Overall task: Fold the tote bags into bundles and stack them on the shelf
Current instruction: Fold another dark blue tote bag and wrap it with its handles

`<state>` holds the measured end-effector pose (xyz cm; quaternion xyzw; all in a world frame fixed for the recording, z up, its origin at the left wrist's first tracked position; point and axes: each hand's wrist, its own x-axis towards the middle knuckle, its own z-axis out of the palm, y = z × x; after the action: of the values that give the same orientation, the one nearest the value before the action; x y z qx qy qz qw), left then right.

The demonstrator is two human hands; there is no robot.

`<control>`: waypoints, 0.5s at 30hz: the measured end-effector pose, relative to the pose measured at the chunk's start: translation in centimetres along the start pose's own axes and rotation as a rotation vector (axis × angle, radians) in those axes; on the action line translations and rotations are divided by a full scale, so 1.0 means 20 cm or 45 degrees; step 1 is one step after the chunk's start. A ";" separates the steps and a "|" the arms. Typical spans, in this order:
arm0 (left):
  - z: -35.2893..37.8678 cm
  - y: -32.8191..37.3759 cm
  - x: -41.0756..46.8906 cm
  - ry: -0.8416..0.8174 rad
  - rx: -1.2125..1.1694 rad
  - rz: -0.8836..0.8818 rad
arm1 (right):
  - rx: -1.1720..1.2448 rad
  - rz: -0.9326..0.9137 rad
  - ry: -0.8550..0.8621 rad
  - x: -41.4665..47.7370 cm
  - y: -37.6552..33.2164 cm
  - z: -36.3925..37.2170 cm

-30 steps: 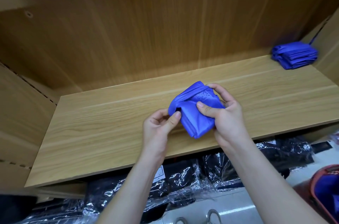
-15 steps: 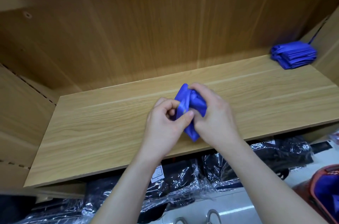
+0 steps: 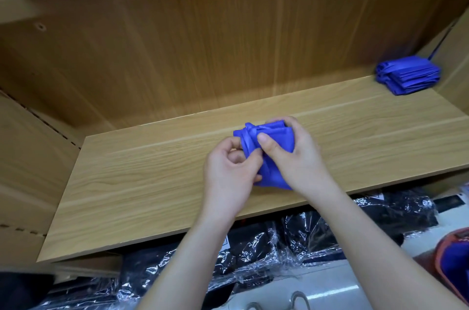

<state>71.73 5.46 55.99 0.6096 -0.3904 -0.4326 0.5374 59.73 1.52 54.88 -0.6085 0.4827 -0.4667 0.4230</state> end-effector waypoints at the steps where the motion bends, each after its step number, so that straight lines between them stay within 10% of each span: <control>1: 0.01 0.00 -0.01 -0.003 -0.012 -0.020 | -0.147 -0.056 -0.020 -0.02 0.02 0.02; 9: -0.08 0.07 0.01 0.048 1.234 0.788 | -0.360 -0.264 0.065 -0.08 0.08 0.00; 15: -0.17 0.11 0.01 -0.430 0.071 0.025 | -0.249 -0.307 0.079 -0.09 0.01 -0.04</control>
<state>75.00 6.10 58.41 0.5393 -0.4929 -0.5126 0.4512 58.66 3.13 54.58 -0.6857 0.4620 -0.4834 0.2876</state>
